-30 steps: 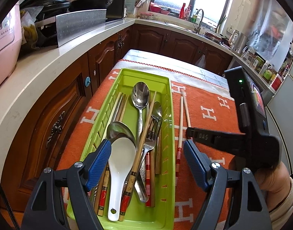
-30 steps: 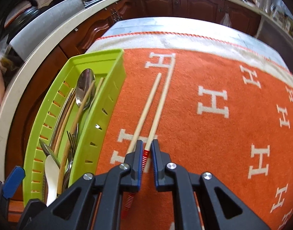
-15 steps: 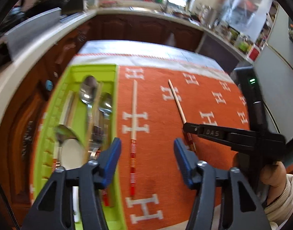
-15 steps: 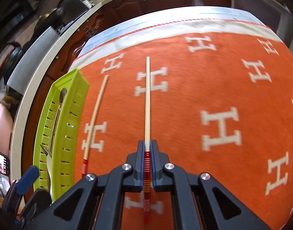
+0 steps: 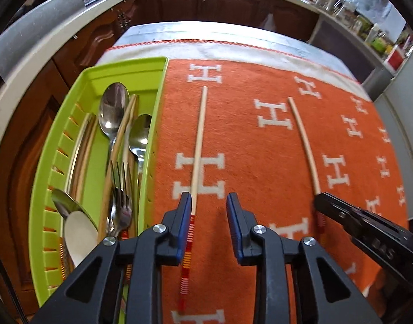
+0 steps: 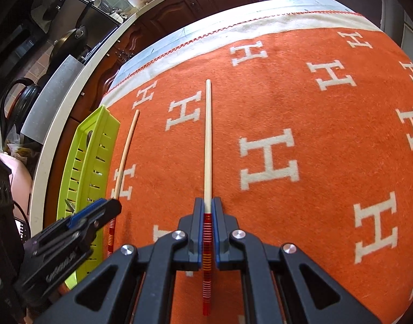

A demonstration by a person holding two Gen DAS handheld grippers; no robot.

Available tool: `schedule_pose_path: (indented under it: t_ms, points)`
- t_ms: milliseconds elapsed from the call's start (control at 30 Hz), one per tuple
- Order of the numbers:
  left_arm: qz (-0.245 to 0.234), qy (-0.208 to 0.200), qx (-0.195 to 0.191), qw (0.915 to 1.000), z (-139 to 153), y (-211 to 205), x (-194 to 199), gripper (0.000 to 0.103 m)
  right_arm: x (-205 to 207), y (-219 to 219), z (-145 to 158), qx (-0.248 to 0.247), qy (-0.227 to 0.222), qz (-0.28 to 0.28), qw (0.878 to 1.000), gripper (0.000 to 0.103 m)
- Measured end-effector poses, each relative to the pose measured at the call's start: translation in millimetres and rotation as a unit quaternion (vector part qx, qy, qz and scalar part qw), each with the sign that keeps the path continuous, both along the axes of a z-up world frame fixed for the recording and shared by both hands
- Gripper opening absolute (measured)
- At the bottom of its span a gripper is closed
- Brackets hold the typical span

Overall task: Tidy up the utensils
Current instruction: 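Grasp the other red-banded chopstick with the left tool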

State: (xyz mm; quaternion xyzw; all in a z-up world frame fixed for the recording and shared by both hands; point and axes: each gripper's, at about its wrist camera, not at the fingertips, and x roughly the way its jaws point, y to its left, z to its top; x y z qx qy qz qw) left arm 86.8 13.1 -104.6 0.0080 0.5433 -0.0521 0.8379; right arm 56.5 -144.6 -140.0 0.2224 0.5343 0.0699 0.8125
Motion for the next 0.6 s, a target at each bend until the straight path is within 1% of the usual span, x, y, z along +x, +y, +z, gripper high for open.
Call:
schedule_pose_path:
  t_ms: [133,167,200,267,333,433,467,500,533,567,600]
  points:
    - [-0.007,0.013,0.059,0.9981,-9,-17,8,0.026,-2,-3,0,0.007,-0.001,0.000,1.000,0.006]
    - [-0.006,0.013,0.080,0.9967,-12,-23,11,0.026,-2,-4,0,0.009,-0.001,0.000,1.000,0.006]
    - [-0.004,0.012,0.086,0.9962,-12,-25,13,0.026,-1,-4,-1,0.011,-0.001,-0.001,1.000,0.006]
    - [0.003,0.019,0.092,0.9956,-12,-24,17,0.033,-2,-6,-1,0.017,0.001,-0.003,1.000,0.006]
    - [0.006,0.031,0.095,0.9950,-12,-24,25,0.034,-2,-6,-1,0.019,0.002,-0.001,1.000,0.006]
    - [0.002,0.043,0.088,0.9952,-11,-23,33,0.034,-1,-8,-2,0.024,0.008,-0.001,1.000,0.006]
    - [0.002,0.048,0.081,0.9955,-11,-21,36,0.027,-1,-8,-2,0.025,0.009,-0.002,1.000,0.006]
    - [0.000,0.058,0.062,0.9964,-11,-19,38,0.023,-1,-9,-2,0.027,0.010,-0.002,1.000,0.006]
    - [-0.002,0.061,0.059,0.9964,-11,-19,40,0.021,-1,-9,-2,0.028,0.011,-0.003,1.000,0.006]
    - [-0.009,0.062,0.053,0.9966,-12,-19,40,0.010,-1,-10,-2,0.029,0.011,-0.003,1.000,0.006]
    - [-0.012,0.063,0.044,0.9970,-12,-18,41,0.007,-1,-10,-2,0.029,0.011,-0.004,1.000,0.006]
